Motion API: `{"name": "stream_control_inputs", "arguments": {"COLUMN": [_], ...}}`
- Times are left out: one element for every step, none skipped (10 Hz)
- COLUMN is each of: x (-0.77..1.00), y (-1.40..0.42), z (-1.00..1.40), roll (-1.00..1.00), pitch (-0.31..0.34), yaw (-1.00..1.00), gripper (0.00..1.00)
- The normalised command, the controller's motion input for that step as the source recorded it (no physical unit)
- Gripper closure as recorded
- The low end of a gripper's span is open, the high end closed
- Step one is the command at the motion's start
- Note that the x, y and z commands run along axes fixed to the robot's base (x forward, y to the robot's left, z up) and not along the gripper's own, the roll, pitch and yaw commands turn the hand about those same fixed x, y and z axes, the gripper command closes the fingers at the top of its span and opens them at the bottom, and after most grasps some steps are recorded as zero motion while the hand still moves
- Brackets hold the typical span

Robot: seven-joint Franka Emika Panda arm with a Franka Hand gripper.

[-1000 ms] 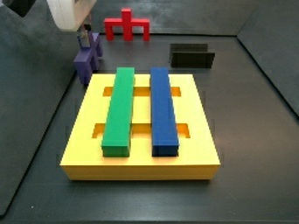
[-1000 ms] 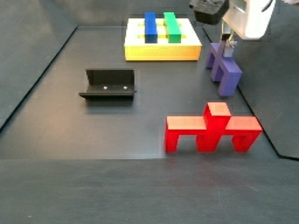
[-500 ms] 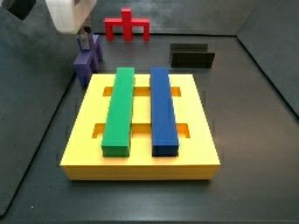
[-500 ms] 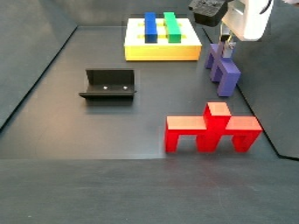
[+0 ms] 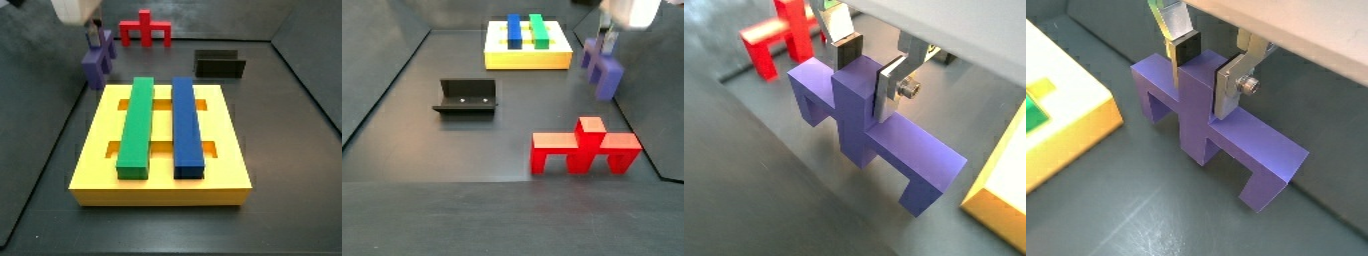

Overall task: Pick up the purple object. Move up. Move to above the board. Insert the purple object.
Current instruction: Move up, then move to above the board.

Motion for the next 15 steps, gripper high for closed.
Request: {"name": "stream_control_inputs", "arguments": {"x": [-0.03, 0.0, 0.0, -0.11, -0.12, -0.04, 0.03, 0.02, 1.18, 1.17, 1.23, 1.32, 1.25, 1.22, 0.7], "y": [-0.04, 0.0, 0.01, 0.0, 0.0, 0.0, 0.0, 0.0, -1.4, -1.4, -1.4, -1.4, -1.4, -1.4, -0.75], "z": [0.31, 1.4, 1.4, 1.4, 1.4, 1.4, 0.53, 0.17, 0.24, 0.25, 0.21, 0.23, 0.25, 0.27, 0.15], "roll": [-0.03, 0.0, 0.0, -0.02, -0.04, -0.05, -0.05, -0.05, -0.02, -0.01, 0.01, -0.01, -0.01, 0.0, 0.0], "pitch": [0.063, 0.0, 0.006, 0.029, 0.001, 0.036, 0.127, 0.139, 0.055, 0.054, 0.072, 0.079, 0.079, 0.082, 0.087], "yaw": [0.0, 0.0, 0.0, 0.0, -0.01, -0.01, -0.01, -0.01, 1.0, 1.0, 1.0, 1.0, 1.0, 1.0, 1.0], "gripper": [1.0, 1.0, 1.0, 1.0, 1.0, 1.0, 1.0, 1.0, 1.0, 1.0, 1.0, 1.0, 1.0, 1.0, 1.0]}}
